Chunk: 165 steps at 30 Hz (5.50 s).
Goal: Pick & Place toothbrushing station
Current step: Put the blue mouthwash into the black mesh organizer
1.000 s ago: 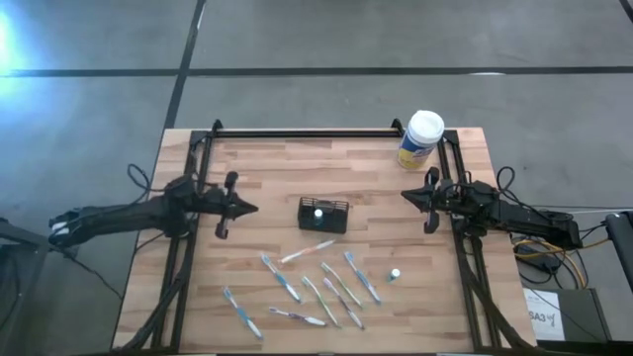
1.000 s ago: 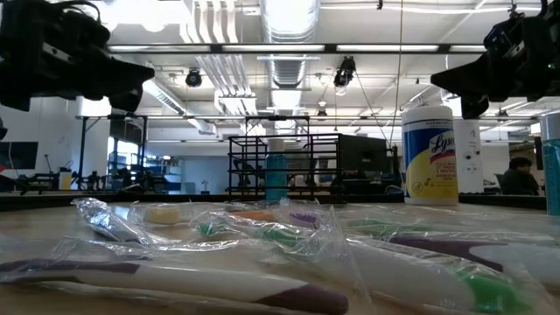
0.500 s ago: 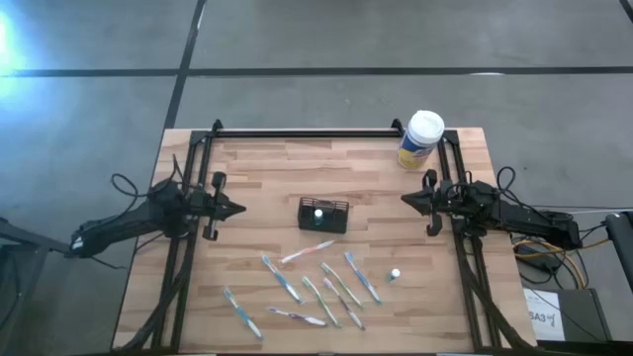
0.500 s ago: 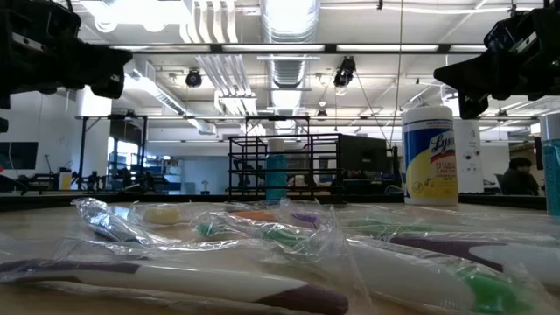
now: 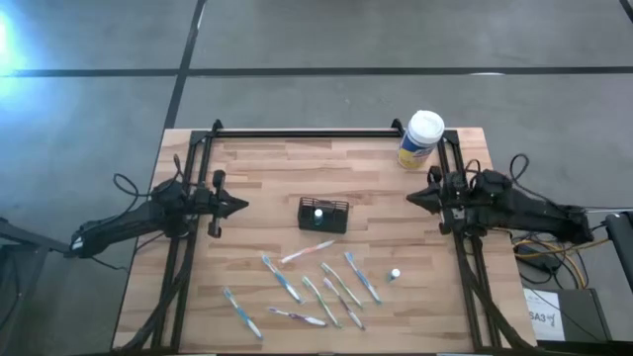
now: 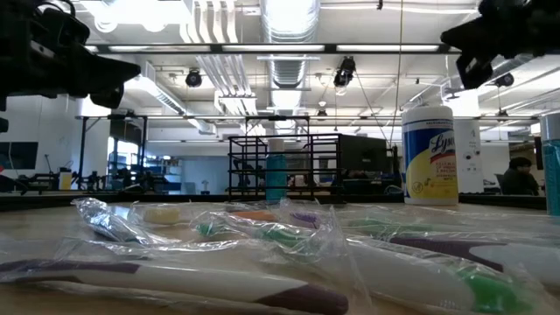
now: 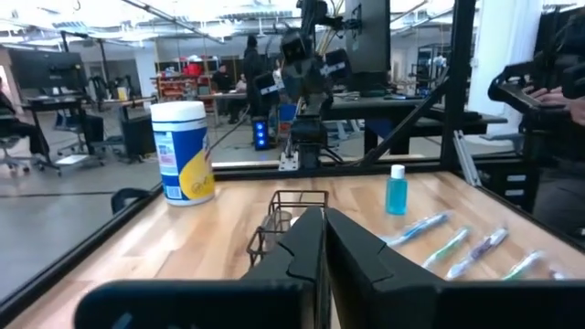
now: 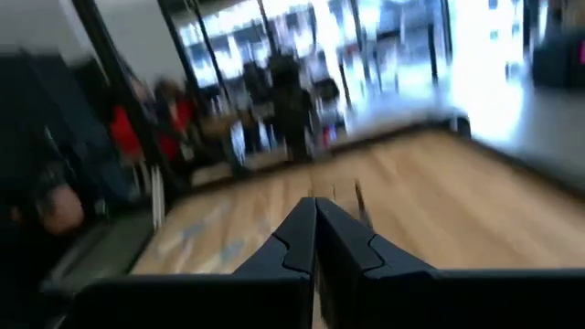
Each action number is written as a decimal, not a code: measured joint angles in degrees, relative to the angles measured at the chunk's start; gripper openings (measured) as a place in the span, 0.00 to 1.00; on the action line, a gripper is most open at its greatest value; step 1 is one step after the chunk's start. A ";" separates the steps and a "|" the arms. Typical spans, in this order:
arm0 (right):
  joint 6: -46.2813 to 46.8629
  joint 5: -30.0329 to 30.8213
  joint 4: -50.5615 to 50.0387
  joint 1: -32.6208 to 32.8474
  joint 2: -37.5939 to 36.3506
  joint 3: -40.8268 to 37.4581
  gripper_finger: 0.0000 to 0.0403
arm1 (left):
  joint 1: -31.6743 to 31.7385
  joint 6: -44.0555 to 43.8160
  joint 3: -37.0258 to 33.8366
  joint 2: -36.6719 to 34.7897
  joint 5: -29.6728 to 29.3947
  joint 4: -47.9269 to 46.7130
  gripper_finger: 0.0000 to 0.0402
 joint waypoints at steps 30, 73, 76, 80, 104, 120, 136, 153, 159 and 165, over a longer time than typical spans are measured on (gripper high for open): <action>-5.77 21.17 -50.13 40.42 64.58 56.65 0.02 | -0.02 -3.28 -0.16 0.04 -0.04 -0.92 0.05; -22.45 16.69 -44.13 45.88 78.71 46.90 0.62 | -0.02 -9.09 -0.81 0.61 -0.27 0.17 0.03; -23.01 17.12 -44.19 45.86 79.98 46.90 0.61 | -0.02 -9.07 -0.81 0.63 -0.25 -0.26 0.03; -24.68 17.21 -44.46 45.86 81.20 46.74 0.58 | -0.02 -9.00 -0.81 0.66 -0.26 -0.42 0.03; -27.23 17.19 -45.76 45.86 81.49 46.20 0.24 | -0.02 -8.41 -0.83 0.87 -0.26 -0.65 0.03; -7.69 15.95 -43.15 38.57 76.83 49.78 0.23 | -0.03 -8.39 -0.90 1.14 -0.26 -0.65 0.03; -1.91 15.51 -33.95 22.29 65.70 51.70 0.23 | -0.04 -8.12 -0.94 3.85 -0.26 -0.58 0.03; -16.27 12.96 -65.50 8.52 92.00 94.08 0.23 | -0.04 -4.89 -1.11 4.13 -0.42 0.66 0.03; -17.03 12.61 -76.97 6.47 104.00 113.25 0.23 | -0.04 -4.14 -1.08 4.13 -0.42 1.05 0.03; -14.70 3.03 -76.54 4.47 106.73 110.18 0.23 | -0.09 -4.41 -0.90 4.08 -0.29 1.73 0.03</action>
